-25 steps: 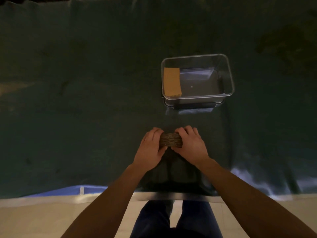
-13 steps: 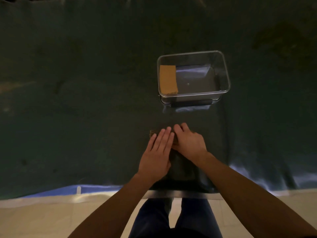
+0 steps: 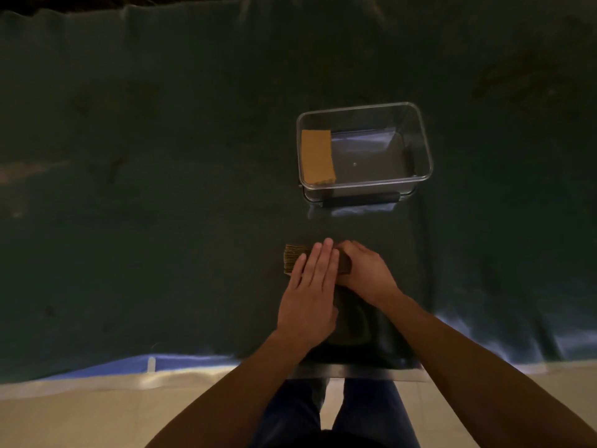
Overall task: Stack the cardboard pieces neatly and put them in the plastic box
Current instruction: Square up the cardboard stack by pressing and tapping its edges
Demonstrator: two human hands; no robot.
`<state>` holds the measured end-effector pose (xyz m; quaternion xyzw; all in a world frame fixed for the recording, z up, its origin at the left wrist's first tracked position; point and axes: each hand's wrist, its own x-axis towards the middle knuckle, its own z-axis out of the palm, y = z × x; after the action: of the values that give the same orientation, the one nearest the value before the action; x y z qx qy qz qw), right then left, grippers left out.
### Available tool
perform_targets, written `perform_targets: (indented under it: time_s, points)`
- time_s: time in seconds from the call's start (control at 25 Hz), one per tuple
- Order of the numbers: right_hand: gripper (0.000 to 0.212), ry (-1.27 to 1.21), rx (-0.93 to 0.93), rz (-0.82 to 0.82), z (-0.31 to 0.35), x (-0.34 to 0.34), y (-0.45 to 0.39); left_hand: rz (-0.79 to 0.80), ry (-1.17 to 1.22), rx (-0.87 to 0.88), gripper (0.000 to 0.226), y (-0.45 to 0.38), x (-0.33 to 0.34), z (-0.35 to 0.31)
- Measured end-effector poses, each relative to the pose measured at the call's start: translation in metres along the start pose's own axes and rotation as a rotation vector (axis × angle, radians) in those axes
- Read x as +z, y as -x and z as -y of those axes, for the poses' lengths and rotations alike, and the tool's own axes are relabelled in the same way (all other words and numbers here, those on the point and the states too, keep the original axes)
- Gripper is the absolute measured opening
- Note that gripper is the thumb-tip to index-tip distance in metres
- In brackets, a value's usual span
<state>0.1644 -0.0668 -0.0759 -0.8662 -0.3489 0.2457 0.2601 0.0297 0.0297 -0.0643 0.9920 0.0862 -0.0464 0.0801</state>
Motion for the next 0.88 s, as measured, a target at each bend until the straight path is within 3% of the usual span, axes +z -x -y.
perform_targets:
  time_s: [0.2,0.36,0.56,0.88]
  points:
    - [0.016,0.119,-0.076,-0.066,-0.003,0.004,-0.001,0.027,-0.056,0.106,0.094,-0.004,0.003,-0.004]
    - [0.027,0.083,-0.084,-0.051,-0.001,0.002,-0.001,0.011,0.015,0.072,0.091,-0.003,0.003,-0.002]
    - [0.041,-0.115,0.054,-0.121,-0.002,0.006,0.012,-0.017,0.007,0.029,0.089,-0.001,0.001,0.006]
    - [0.049,-0.103,0.06,-0.117,-0.001,0.008,0.012,-0.074,0.053,-0.084,0.089,0.013,0.004,0.028]
